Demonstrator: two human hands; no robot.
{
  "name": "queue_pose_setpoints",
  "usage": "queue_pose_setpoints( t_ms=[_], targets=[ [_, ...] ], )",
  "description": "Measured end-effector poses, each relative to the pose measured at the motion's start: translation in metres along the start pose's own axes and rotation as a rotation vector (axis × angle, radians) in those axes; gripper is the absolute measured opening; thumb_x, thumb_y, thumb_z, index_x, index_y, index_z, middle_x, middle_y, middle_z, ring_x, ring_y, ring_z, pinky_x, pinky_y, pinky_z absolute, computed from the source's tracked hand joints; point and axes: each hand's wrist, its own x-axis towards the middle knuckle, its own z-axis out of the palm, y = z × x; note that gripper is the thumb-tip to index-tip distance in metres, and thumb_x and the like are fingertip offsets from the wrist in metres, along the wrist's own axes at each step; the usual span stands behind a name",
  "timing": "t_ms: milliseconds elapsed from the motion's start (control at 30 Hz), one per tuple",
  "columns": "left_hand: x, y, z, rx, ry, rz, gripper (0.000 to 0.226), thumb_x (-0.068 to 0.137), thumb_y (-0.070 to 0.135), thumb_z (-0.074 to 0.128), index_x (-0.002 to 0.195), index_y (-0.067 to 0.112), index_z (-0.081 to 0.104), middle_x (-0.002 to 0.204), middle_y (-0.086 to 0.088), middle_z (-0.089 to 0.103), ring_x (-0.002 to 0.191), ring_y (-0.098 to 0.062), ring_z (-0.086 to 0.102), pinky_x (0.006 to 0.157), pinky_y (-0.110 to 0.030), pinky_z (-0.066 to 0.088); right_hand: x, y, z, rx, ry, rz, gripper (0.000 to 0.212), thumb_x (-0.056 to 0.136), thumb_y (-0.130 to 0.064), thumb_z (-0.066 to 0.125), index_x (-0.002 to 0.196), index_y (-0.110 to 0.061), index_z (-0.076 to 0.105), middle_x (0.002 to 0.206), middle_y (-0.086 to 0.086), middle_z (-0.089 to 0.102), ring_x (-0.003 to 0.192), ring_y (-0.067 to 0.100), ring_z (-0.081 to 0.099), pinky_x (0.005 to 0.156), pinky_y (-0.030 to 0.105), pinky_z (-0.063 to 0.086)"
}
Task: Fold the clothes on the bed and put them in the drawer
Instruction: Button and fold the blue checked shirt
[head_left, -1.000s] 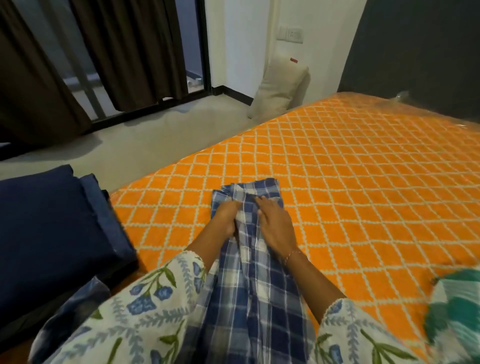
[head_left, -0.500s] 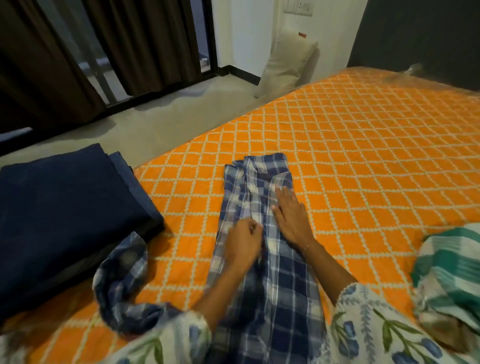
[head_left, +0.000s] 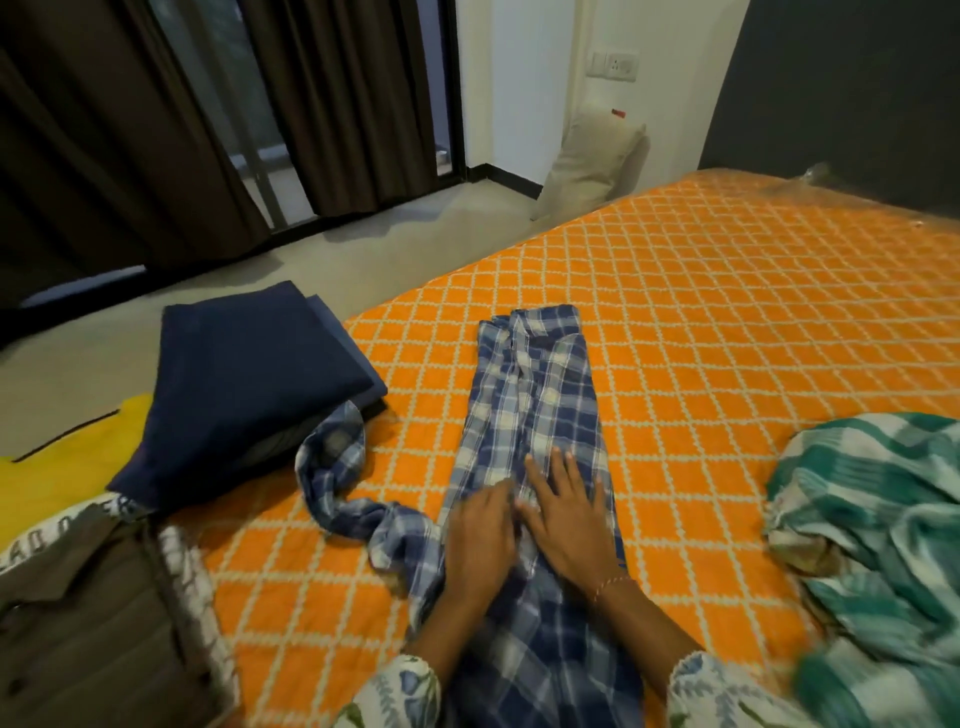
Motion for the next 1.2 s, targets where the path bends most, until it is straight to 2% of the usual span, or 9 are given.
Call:
queue_pose_setpoints(
  t_ms=[133,233,400,567,700,800,1033,1133,1200],
  targets=[
    [-0.030,-0.020,-0.024,0.116,0.317,-0.282,0.040,0.085,0.011,0.062,0.124,0.008,0.057,0.123,-0.014,0.058,0.112,-0.035,0.055,0.090,-0.051,0.044,-0.044,-0.026,0.006,-0.025,0.014,-0.108,0.092,0.069,-0.083,-0.020,0.146,-0.034,-0.012,0.155,0.004,-0.023,0.142,0.018,-0.028,0.110,0.046,-0.022],
    [-0.055,-0.038,-0.035,0.163,0.180,-0.616,0.064,0.082,0.027,0.071,0.138,0.009,0.044,0.141,-0.018,0.042,0.129,-0.037,0.039,0.100,-0.052,0.034,-0.085,-0.044,0.049,-0.132,-0.006,-0.156,0.083,0.087,-0.077,0.010,0.152,-0.026,0.012,0.158,0.015,0.013,0.145,0.028,0.001,0.110,0.057,-0.005],
    [-0.059,-0.055,-0.054,-0.515,0.187,-0.630,0.026,0.096,0.013,0.051,0.120,0.007,0.059,0.111,-0.014,0.064,0.096,-0.030,0.061,0.079,-0.040,0.051,-0.094,-0.055,0.057,-0.148,0.212,-0.192,0.064,0.097,-0.061,0.012,0.142,-0.027,0.041,0.148,0.012,0.040,0.139,0.030,0.028,0.110,0.054,0.005],
    [-0.064,-0.038,-0.075,-0.906,0.294,-0.676,0.040,0.103,0.014,0.034,0.142,0.013,0.040,0.134,-0.006,0.051,0.118,-0.025,0.052,0.095,-0.039,0.045,-0.059,-0.111,0.000,0.530,0.029,-0.064,0.032,0.099,-0.027,0.045,0.114,-0.013,0.070,0.113,0.006,0.070,0.102,0.022,0.063,0.087,0.030,0.045],
    [-0.068,-0.028,-0.084,-0.983,0.300,-0.628,0.052,0.104,0.021,0.028,0.150,0.029,0.006,0.141,0.013,0.023,0.126,-0.007,0.032,0.103,-0.029,0.035,-0.033,-0.148,-0.005,0.446,-0.059,-0.144,0.021,0.091,-0.024,0.059,0.089,-0.015,0.077,0.089,0.003,0.073,0.079,0.018,0.065,0.069,0.029,0.048],
    [-0.069,-0.032,-0.081,-0.838,0.261,-0.572,0.060,0.102,0.037,0.031,0.138,0.044,-0.016,0.148,0.018,-0.004,0.140,-0.009,0.013,0.116,-0.042,0.022,-0.020,-0.167,-0.005,0.617,-0.081,-0.034,0.047,0.094,-0.011,0.048,0.048,-0.017,0.045,0.051,0.006,0.044,0.050,0.017,0.035,0.050,0.028,0.027],
    [-0.074,-0.041,-0.077,-0.589,-0.052,-0.411,0.069,0.098,0.048,0.031,0.131,0.037,-0.028,0.138,0.021,-0.037,0.137,-0.003,-0.027,0.117,-0.041,-0.008,0.029,-0.170,-0.029,1.805,-0.245,0.421,0.028,0.095,-0.028,0.050,0.101,-0.007,0.066,0.082,0.009,0.071,0.076,0.025,0.063,0.070,0.035,0.051],
    [-0.058,-0.035,-0.089,-0.646,-0.128,-0.465,0.088,0.084,0.072,0.036,0.143,0.030,-0.015,0.150,0.015,-0.018,0.146,-0.013,-0.006,0.119,-0.040,0.007,0.043,-0.156,-0.037,1.896,-0.189,0.466,0.056,0.086,-0.056,0.054,0.114,-0.009,0.065,0.103,0.013,0.070,0.098,0.032,0.062,0.088,0.043,0.051],
    [-0.029,-0.030,-0.109,-1.044,0.090,-0.629,0.079,0.081,0.077,0.036,0.140,0.024,0.035,0.142,0.004,0.042,0.129,-0.017,0.044,0.101,-0.028,0.043,0.051,-0.146,-0.044,1.848,-0.194,0.416,0.076,0.069,-0.066,0.067,0.125,-0.014,0.061,0.118,0.013,0.066,0.111,0.032,0.061,0.099,0.049,0.046]
  ],
)
